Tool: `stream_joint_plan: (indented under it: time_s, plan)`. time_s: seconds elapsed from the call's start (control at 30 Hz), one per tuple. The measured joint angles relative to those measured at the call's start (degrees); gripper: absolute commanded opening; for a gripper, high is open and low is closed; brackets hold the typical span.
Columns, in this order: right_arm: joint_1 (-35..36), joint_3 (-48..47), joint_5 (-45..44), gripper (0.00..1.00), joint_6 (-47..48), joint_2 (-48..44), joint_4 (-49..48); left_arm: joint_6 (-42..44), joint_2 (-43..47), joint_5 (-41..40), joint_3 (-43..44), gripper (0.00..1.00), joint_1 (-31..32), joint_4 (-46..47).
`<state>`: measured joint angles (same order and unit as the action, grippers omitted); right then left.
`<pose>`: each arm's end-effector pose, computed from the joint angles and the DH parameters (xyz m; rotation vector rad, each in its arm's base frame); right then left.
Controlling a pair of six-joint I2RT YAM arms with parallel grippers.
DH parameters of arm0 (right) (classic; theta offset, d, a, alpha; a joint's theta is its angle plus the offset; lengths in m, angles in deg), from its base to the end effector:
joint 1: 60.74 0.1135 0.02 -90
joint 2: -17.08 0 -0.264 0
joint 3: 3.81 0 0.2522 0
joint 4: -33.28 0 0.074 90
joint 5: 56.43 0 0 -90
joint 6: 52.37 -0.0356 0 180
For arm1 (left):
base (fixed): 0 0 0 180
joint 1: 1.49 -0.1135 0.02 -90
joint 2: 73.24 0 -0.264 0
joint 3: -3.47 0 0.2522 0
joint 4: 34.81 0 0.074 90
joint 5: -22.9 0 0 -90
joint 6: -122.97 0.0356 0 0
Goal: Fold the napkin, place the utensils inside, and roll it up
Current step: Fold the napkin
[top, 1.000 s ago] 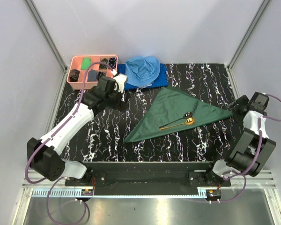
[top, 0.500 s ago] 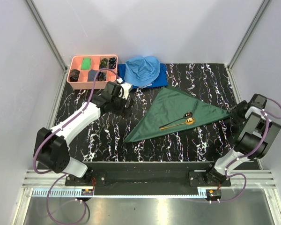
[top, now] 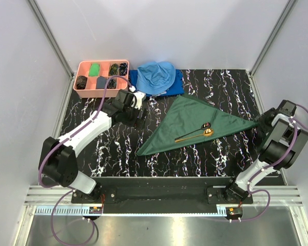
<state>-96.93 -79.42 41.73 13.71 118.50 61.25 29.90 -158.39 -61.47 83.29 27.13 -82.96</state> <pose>0.2966 -0.2108 0.1743 1.2003 2.1907 0.0898 0.2739 -0.1534 0.2652 0.6001 2.4607 -0.3479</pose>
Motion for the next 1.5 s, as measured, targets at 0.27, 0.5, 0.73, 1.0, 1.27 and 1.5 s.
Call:
stream_joint_plan:
  time_s: [0.27,0.5,0.73,1.0,1.27,1.5]
  plan:
    - [0.0,0.0,-0.6,0.49,0.3,1.4,-0.4,0.0,-0.5,0.3,0.0,0.94,0.0,0.0]
    - [0.0,-0.5,-0.6,0.46,0.6,3.1,-1.0,0.0,-0.5,0.9,0.0,0.94,-0.2,0.0]
    - [0.1,-1.3,-0.4,0.32,0.9,4.4,-1.1,0.0,-0.7,1.9,0.0,0.94,-0.4,0.0]
    - [0.2,-1.8,0.2,0.1,1.1,5.3,-1.1,0.0,-1.2,2.9,0.2,0.94,-0.5,0.0]
    - [0.2,-3.1,3.5,0.0,2.1,6.2,-1.0,0.0,-1.2,3.2,0.2,0.94,-0.5,0.0]
    - [0.2,-1.2,11.0,0.0,2.1,0.4,-4.1,0.0,-1.2,3.4,0.2,0.94,-0.5,0.0]
